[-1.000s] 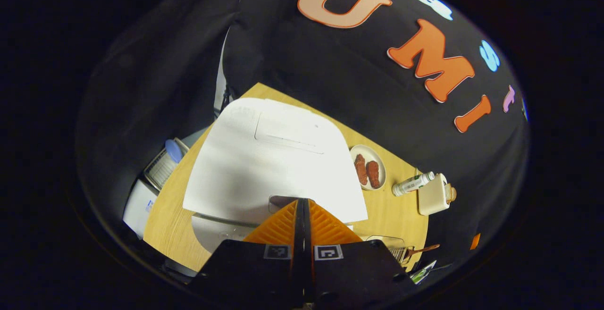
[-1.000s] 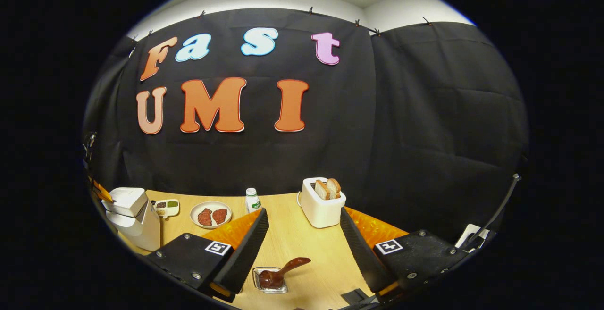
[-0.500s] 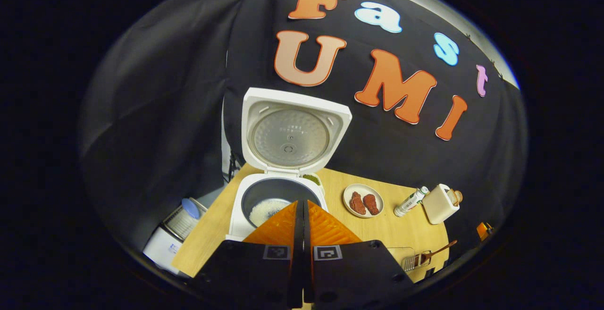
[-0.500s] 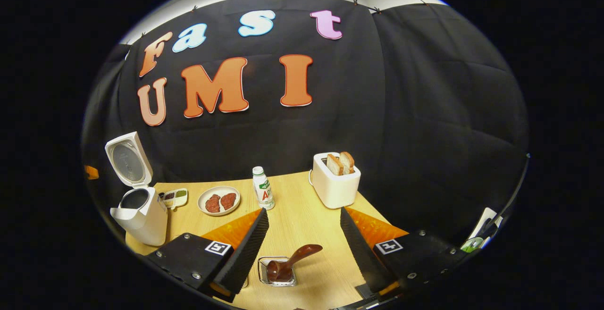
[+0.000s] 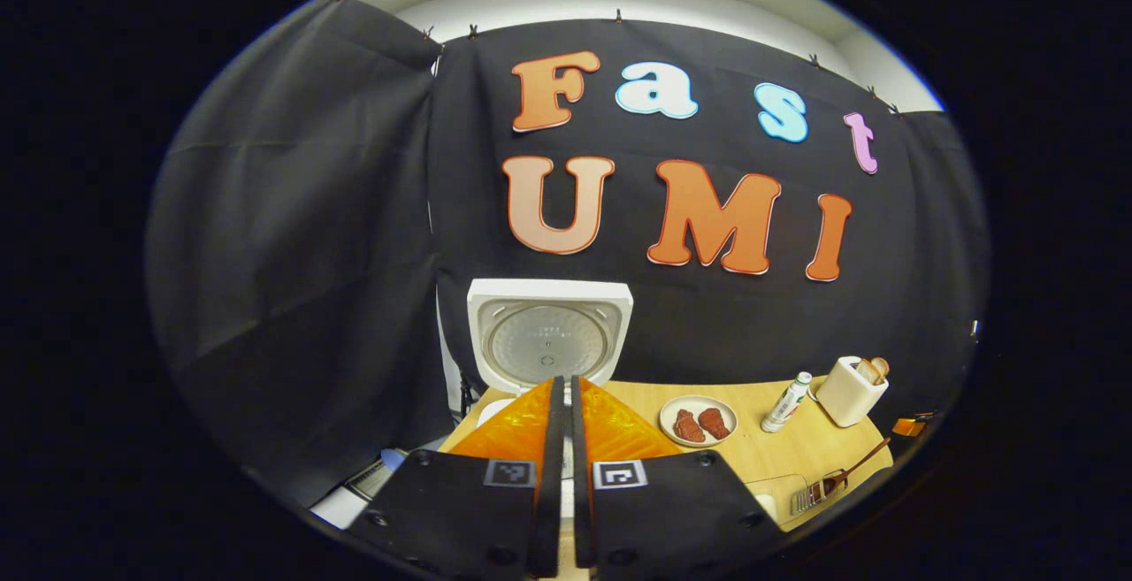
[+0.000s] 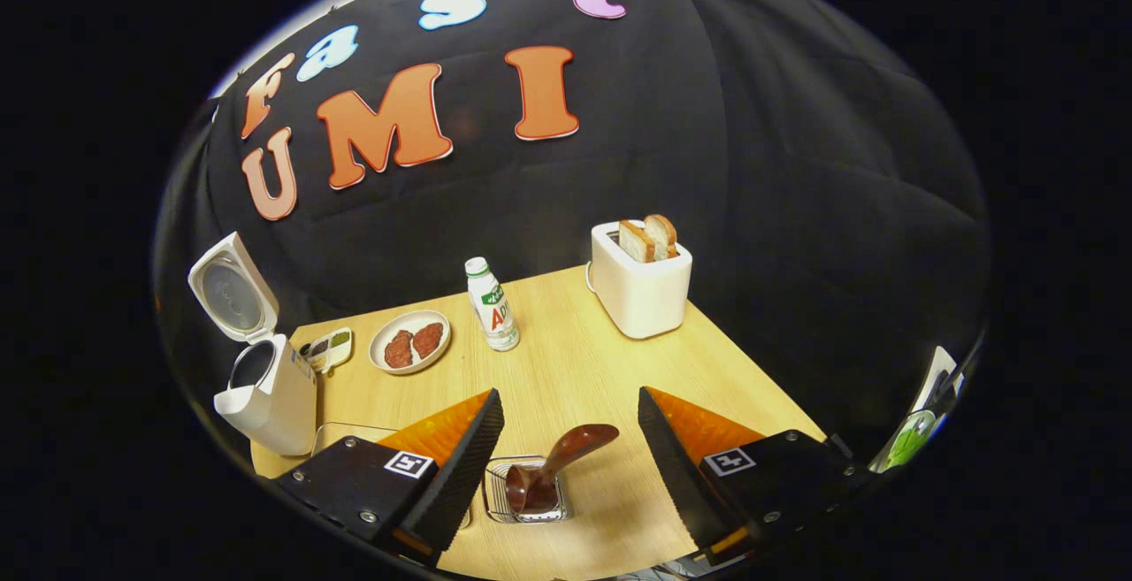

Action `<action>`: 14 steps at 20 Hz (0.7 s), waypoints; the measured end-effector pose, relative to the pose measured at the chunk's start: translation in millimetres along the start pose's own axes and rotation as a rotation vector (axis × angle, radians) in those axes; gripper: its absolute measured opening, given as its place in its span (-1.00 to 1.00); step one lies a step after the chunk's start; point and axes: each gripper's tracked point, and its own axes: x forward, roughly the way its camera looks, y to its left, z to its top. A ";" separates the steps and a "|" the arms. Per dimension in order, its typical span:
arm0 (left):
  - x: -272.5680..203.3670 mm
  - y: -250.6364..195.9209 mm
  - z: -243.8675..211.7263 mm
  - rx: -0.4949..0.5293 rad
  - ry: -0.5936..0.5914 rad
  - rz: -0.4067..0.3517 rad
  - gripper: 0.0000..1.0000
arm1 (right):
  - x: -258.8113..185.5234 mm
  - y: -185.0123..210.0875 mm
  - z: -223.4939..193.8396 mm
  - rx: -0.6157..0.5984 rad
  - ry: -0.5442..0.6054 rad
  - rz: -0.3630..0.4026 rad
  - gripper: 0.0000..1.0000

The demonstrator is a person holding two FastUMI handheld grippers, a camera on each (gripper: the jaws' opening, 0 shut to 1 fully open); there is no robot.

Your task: Close the left gripper, press the button to open the rice cooker; take a wooden spoon from the chopstick holder with the right hand, scoop a spoonful of rice and pour it into the rice cooker, then put the wooden spoon back into the chopstick holder.

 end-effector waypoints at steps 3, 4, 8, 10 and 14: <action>-10.0 -16.1 4.8 0.029 -0.043 -0.021 -0.01 | 11.2 -4.7 -16.2 0.013 0.044 -0.010 0.91; -12.5 -21.5 7.2 0.032 -0.056 -0.030 0.13 | 14.0 -7.3 -21.2 0.022 0.055 -0.011 0.92; -21.9 -31.7 3.2 0.079 -0.070 -0.026 0.61 | 28.5 -8.5 -30.7 0.079 0.085 0.006 0.85; -25.8 -41.5 0.7 0.101 -0.076 -0.035 0.62 | 35.9 -9.8 -40.0 0.119 0.106 0.017 0.77; -27.5 -57.9 -8.6 0.084 -0.055 -0.063 0.62 | 41.2 -8.4 -50.0 0.225 0.117 0.042 0.49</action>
